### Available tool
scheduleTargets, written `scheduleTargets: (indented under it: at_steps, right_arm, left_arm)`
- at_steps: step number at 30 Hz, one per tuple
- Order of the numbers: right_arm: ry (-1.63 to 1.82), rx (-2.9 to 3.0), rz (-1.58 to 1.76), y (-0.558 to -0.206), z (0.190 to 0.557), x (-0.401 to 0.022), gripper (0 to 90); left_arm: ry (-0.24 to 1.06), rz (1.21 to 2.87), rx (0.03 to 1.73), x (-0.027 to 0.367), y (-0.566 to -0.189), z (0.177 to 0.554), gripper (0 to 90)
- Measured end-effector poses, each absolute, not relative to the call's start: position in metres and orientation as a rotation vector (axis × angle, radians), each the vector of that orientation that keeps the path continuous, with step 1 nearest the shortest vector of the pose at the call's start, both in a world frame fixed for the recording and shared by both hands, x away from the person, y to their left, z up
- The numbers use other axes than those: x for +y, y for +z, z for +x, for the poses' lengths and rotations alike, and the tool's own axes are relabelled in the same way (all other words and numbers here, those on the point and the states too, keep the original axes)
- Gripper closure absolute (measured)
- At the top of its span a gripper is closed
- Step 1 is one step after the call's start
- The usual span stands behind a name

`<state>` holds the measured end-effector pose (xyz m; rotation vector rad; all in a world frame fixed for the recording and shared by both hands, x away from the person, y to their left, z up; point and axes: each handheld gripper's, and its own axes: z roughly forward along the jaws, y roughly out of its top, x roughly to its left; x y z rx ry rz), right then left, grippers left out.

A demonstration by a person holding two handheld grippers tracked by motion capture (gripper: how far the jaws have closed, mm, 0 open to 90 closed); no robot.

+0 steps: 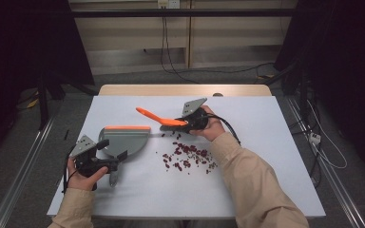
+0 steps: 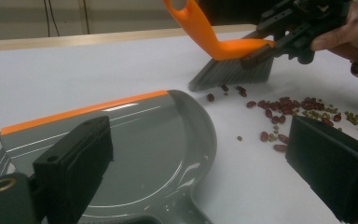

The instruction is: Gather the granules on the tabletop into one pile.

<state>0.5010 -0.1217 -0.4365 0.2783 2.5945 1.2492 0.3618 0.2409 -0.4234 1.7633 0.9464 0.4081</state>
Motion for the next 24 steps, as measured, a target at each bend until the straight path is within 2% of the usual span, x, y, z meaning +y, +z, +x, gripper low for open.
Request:
scheduleTargets:
  at_steps: [16,24]
  right_arm:
    - [1.278,2.671,0.15,-0.433,0.454,-0.14,71.2]
    - [1.306,2.672,0.16,-0.432,0.441,-0.144,71.3]
  left_arm:
    - [0.398,1.77,0.942,0.239,-0.424,0.362,7.4]
    - [0.402,1.766,0.935,0.239,-0.423,0.36,7.4]
